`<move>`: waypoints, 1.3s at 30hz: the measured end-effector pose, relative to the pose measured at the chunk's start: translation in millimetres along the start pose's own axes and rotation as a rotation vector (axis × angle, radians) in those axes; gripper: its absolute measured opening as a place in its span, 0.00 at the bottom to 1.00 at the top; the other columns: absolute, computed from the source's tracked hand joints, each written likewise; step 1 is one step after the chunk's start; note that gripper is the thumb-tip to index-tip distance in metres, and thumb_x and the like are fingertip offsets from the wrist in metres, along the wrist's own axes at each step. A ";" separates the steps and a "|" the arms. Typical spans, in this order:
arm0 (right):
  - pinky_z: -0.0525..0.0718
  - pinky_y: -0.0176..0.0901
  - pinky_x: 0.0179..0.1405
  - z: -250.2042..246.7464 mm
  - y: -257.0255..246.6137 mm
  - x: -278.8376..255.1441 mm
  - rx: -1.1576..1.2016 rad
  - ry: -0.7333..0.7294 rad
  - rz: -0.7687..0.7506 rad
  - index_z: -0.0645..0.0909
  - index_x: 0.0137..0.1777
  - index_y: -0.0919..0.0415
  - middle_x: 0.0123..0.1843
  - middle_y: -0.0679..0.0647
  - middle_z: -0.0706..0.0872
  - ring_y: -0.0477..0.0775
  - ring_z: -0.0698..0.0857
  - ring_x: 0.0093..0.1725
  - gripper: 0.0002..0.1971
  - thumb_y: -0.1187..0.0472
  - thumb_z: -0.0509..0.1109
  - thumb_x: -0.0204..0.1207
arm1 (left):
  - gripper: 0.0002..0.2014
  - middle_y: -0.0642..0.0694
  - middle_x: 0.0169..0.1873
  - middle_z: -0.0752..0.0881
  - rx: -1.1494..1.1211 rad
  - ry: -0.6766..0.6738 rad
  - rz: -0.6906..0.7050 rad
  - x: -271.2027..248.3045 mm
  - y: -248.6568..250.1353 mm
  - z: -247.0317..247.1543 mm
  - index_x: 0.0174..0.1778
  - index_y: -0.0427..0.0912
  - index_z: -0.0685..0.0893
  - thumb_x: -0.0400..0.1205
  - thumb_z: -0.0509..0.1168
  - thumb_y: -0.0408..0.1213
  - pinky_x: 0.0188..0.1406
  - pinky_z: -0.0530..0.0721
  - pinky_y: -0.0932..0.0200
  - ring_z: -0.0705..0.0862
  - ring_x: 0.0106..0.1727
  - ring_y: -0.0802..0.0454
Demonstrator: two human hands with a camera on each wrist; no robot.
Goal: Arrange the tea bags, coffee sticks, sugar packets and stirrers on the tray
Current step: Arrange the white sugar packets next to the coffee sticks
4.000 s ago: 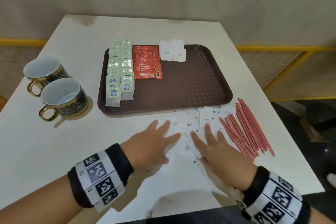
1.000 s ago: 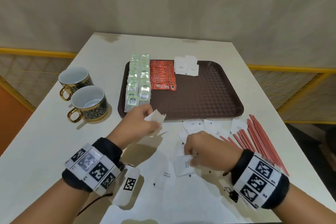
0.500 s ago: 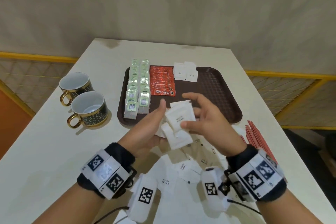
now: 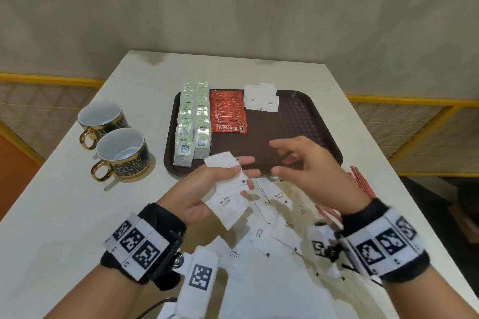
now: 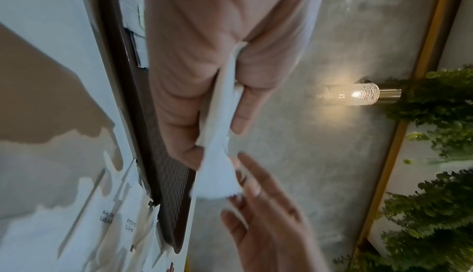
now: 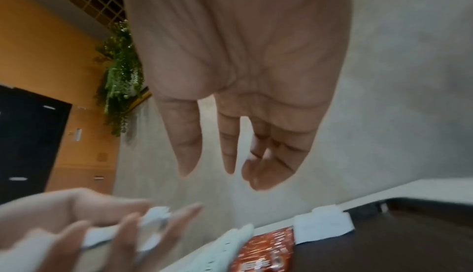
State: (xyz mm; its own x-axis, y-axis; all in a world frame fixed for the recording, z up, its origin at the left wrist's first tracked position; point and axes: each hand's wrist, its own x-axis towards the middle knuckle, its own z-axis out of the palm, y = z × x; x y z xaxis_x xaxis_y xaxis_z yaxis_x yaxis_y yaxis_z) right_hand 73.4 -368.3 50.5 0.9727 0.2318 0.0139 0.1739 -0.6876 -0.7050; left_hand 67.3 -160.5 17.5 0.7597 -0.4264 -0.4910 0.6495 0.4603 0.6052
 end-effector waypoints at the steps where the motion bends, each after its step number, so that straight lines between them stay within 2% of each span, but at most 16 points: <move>1: 0.77 0.31 0.51 -7.2 8.3 -4.0 -0.079 -0.010 0.034 0.81 0.68 0.50 0.57 0.48 0.80 0.46 0.82 0.55 0.20 0.58 0.76 0.75 | 0.14 0.31 0.59 0.87 -0.028 0.021 0.006 0.2 1.6 -3.0 0.64 0.34 0.83 0.85 0.58 0.26 0.31 0.89 0.53 0.88 0.42 0.44; 4: 0.75 0.33 0.52 -5.4 28.7 -21.7 -0.382 -0.243 0.194 0.77 0.71 0.50 0.65 0.50 0.76 0.48 0.79 0.56 0.21 0.52 0.71 0.79 | 0.12 0.33 0.56 0.89 -0.109 0.116 0.019 2.3 4.9 -12.6 0.62 0.35 0.83 0.86 0.58 0.27 0.34 0.91 0.51 0.91 0.40 0.45; 6: 0.77 0.38 0.54 13.7 33.8 -36.4 -0.473 -0.390 0.244 0.73 0.71 0.50 0.63 0.51 0.71 0.50 0.78 0.55 0.22 0.50 0.70 0.78 | 0.12 0.32 0.56 0.88 -0.174 0.192 0.006 3.8 5.6 -17.5 0.62 0.34 0.83 0.85 0.60 0.27 0.35 0.91 0.43 0.91 0.41 0.41; 8: 0.77 0.38 0.45 31.8 31.9 -47.1 -0.509 -0.423 0.230 0.69 0.69 0.49 0.60 0.51 0.67 0.52 0.77 0.52 0.24 0.52 0.70 0.75 | 0.13 0.30 0.56 0.87 -0.237 0.230 -0.027 5.1 4.9 -20.0 0.64 0.33 0.82 0.84 0.62 0.27 0.39 0.87 0.28 0.90 0.43 0.37; 10: 0.77 0.37 0.41 39.1 30.3 -47.7 -0.500 -0.400 0.210 0.69 0.66 0.49 0.61 0.52 0.66 0.51 0.77 0.48 0.21 0.53 0.71 0.74 | 0.14 0.28 0.55 0.85 -0.268 0.252 -0.058 4.7 5.1 -20.0 0.65 0.32 0.81 0.82 0.63 0.25 0.40 0.84 0.23 0.87 0.47 0.36; 12: 0.78 0.37 0.43 34.8 30.1 -42.7 -0.427 -0.372 0.222 0.70 0.65 0.49 0.62 0.51 0.68 0.51 0.79 0.49 0.21 0.51 0.72 0.75 | 0.16 0.28 0.57 0.83 -0.288 0.265 -0.068 4.3 5.8 -19.6 0.65 0.33 0.81 0.81 0.63 0.23 0.37 0.86 0.26 0.86 0.49 0.37; 14: 0.77 0.38 0.50 26.3 33.7 -37.7 -0.386 -0.347 0.241 0.68 0.74 0.49 0.65 0.51 0.68 0.51 0.78 0.53 0.30 0.49 0.74 0.74 | 0.18 0.27 0.61 0.82 -0.304 0.265 -0.068 4.4 7.3 -19.7 0.66 0.34 0.80 0.80 0.62 0.21 0.32 0.89 0.32 0.86 0.52 0.37; 19: 0.72 0.32 0.37 26.0 40.8 -30.7 -0.439 -0.348 0.304 0.70 0.65 0.54 0.61 0.51 0.71 0.45 0.78 0.43 0.29 0.51 0.80 0.69 | 0.21 0.26 0.60 0.83 -0.331 0.246 -0.047 6.0 10.9 -20.5 0.67 0.35 0.80 0.80 0.57 0.18 0.37 0.90 0.38 0.86 0.59 0.37; 22: 0.74 0.34 0.42 33.1 46.3 -24.8 -0.373 -0.310 0.366 0.69 0.72 0.56 0.57 0.50 0.79 0.47 0.79 0.48 0.35 0.54 0.81 0.68 | 0.20 0.27 0.58 0.83 -0.328 0.260 -0.021 6.5 11.0 -20.0 0.66 0.35 0.81 0.80 0.58 0.17 0.39 0.90 0.42 0.86 0.60 0.39; 27: 0.67 0.32 0.34 33.6 50.3 -19.1 -0.413 -0.348 0.313 0.77 0.63 0.60 0.48 0.46 0.78 0.48 0.76 0.47 0.21 0.56 0.78 0.73 | 0.22 0.30 0.64 0.81 -0.371 0.273 -0.014 5.1 10.8 -20.6 0.62 0.36 0.84 0.73 0.63 0.18 0.28 0.89 0.53 0.87 0.52 0.41; 29: 0.70 0.34 0.38 30.1 52.1 -17.0 -0.417 -0.339 0.257 0.77 0.58 0.56 0.49 0.48 0.79 0.50 0.78 0.49 0.13 0.59 0.75 0.76 | 0.22 0.30 0.64 0.81 -0.360 0.252 -0.026 2.4 12.1 -20.5 0.62 0.36 0.86 0.72 0.65 0.20 0.27 0.88 0.53 0.87 0.51 0.41; 31: 0.71 0.34 0.43 21.5 51.2 -12.8 -0.388 -0.307 0.209 0.79 0.59 0.56 0.49 0.45 0.79 0.49 0.80 0.51 0.12 0.62 0.74 0.77 | 0.20 0.31 0.64 0.82 -0.350 0.224 -0.035 -0.9 13.8 -19.3 0.63 0.37 0.86 0.75 0.65 0.22 0.27 0.88 0.52 0.87 0.48 0.40; 32: 0.71 0.31 0.41 15.6 49.2 -9.9 -0.360 -0.290 0.190 0.80 0.58 0.55 0.46 0.43 0.79 0.47 0.79 0.48 0.12 0.63 0.74 0.77 | 0.20 0.31 0.63 0.83 -0.344 0.208 -0.035 -2.5 14.4 -18.2 0.63 0.37 0.86 0.75 0.65 0.23 0.27 0.88 0.52 0.87 0.47 0.40; 35: 0.78 0.31 0.33 -2.4 35.0 -1.6 -0.213 -0.223 0.160 0.81 0.52 0.57 0.38 0.47 0.81 0.47 0.82 0.36 0.04 0.64 0.69 0.80 | 0.19 0.31 0.59 0.85 -0.287 0.165 -0.031 -4.3 14.3 -13.8 0.62 0.38 0.87 0.75 0.66 0.25 0.29 0.89 0.52 0.86 0.45 0.41; 38: 0.90 0.47 0.41 -8.0 13.6 2.4 0.109 -0.146 0.097 0.84 0.48 0.58 0.42 0.53 0.87 0.52 0.88 0.40 0.07 0.67 0.65 0.82 | 0.15 0.31 0.57 0.85 -0.172 0.149 -0.015 -1.0 9.6 -6.8 0.59 0.39 0.87 0.78 0.64 0.26 0.33 0.88 0.54 0.86 0.42 0.42; 39: 0.90 0.47 0.41 -5.5 4.8 2.6 0.235 -0.125 0.086 0.84 0.47 0.59 0.44 0.53 0.87 0.51 0.89 0.42 0.07 0.69 0.65 0.81 | 0.14 0.31 0.56 0.85 -0.133 0.138 -0.013 0.1 7.4 -3.5 0.59 0.39 0.86 0.80 0.63 0.27 0.34 0.88 0.54 0.86 0.41 0.42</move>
State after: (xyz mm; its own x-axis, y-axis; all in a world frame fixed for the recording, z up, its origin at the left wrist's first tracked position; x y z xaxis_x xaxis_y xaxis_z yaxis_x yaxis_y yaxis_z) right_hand 77.6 -374.8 51.0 0.9531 0.2732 -0.1305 0.0371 -0.5331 -0.8452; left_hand 72.3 -154.4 19.7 0.7428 -0.3265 -0.5845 0.6506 0.5582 0.5150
